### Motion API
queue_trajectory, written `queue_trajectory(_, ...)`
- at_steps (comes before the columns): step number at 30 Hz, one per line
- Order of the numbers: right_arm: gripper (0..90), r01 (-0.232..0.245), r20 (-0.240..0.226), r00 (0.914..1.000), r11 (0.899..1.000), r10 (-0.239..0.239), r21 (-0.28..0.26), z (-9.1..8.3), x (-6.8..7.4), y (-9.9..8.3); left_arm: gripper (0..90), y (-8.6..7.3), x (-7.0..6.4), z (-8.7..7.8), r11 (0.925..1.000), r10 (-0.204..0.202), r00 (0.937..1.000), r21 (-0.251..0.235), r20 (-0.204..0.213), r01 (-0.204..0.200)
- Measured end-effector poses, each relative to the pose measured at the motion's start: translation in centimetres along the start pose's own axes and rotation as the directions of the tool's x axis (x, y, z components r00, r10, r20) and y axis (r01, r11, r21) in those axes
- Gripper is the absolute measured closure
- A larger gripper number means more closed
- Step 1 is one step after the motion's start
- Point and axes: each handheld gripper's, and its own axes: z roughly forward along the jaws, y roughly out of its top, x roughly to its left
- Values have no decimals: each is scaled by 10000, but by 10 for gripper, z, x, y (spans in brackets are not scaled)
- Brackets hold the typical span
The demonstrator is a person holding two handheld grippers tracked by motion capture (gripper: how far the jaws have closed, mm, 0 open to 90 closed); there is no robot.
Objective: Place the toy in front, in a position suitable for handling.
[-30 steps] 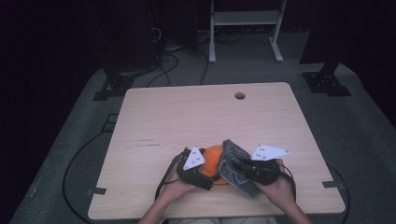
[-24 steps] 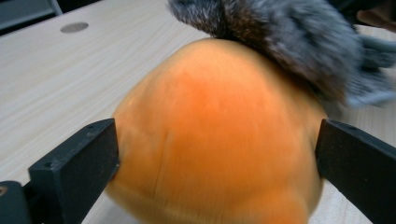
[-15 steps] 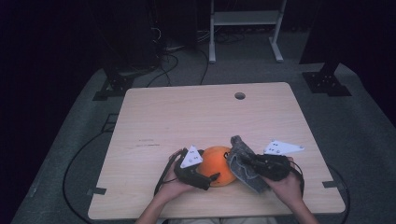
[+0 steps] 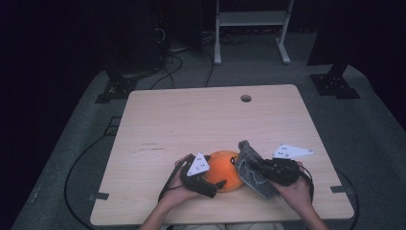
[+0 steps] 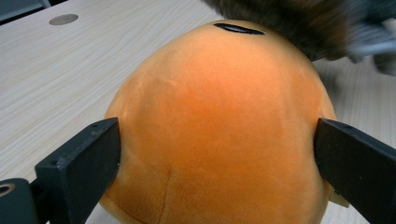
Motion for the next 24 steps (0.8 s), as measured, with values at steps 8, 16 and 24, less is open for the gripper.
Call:
queue_trajectory(8, 789, 739, -192, 9971, 9959, -730, 526, 16, 12, 1, 18, -2, -1, 0, 9999, 43, 10000, -165, 66, -42)
queue_trajectory(16, 789, 326, -18, 9995, 9990, -325, 313, 3, 6, -3, 17, -3, 2, 1, 9999, -130, 9999, -85, 110, 131)
queue_trajectory(24, 788, 907, -235, 9957, 9938, -893, 643, 18, 14, -1, 18, -3, 6, 2, 9991, -383, 9990, -158, 209, 387)
